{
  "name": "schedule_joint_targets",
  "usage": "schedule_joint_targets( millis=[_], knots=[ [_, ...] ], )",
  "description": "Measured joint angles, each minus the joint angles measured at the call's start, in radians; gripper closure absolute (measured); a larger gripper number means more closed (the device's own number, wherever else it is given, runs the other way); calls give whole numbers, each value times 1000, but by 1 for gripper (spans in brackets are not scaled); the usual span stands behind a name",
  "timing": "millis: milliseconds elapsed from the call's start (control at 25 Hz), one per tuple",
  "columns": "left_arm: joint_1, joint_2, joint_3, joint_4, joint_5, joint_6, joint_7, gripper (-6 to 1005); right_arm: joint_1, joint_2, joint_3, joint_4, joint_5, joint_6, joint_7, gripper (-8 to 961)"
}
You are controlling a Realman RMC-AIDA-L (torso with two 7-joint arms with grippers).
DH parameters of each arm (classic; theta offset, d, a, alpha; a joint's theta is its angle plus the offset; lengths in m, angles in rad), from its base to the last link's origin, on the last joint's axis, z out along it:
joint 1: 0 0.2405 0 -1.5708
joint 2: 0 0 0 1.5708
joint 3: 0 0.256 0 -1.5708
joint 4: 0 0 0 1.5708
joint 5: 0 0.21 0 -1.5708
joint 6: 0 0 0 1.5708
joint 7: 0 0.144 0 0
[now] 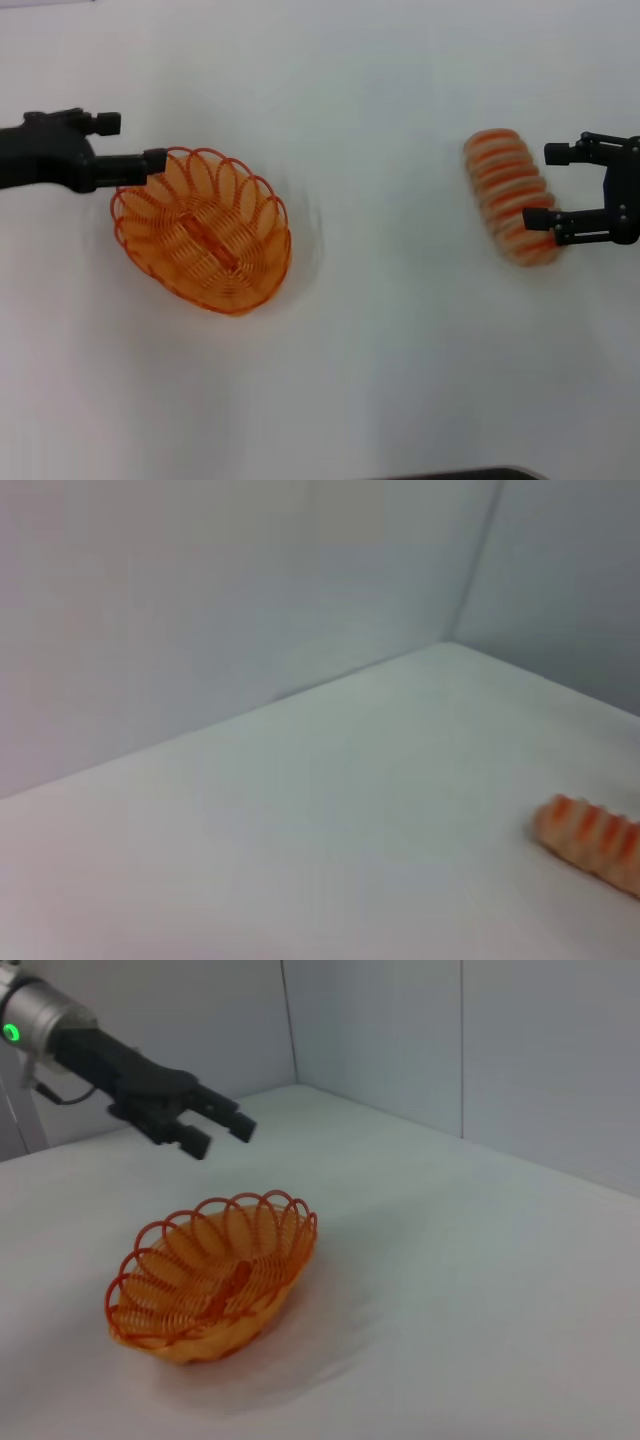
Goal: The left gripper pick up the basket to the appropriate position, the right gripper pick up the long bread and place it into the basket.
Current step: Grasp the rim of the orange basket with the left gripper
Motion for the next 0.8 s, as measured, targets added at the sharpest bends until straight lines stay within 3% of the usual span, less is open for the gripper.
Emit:
schedule_joint_targets(
  millis=[240,480,800],
  knots=[
    [-93,29,155,0,160,-108,-257,125,1,-4,9,0,-1,-1,2,10],
    [-164,29,196,14,279,-132,-394,125,1,-7,14,0,-1,-2,3,10],
    [-208,30,278,21,424,-130,-492,127,3,-11,25,0,-2,-3,5,11]
  ],
)
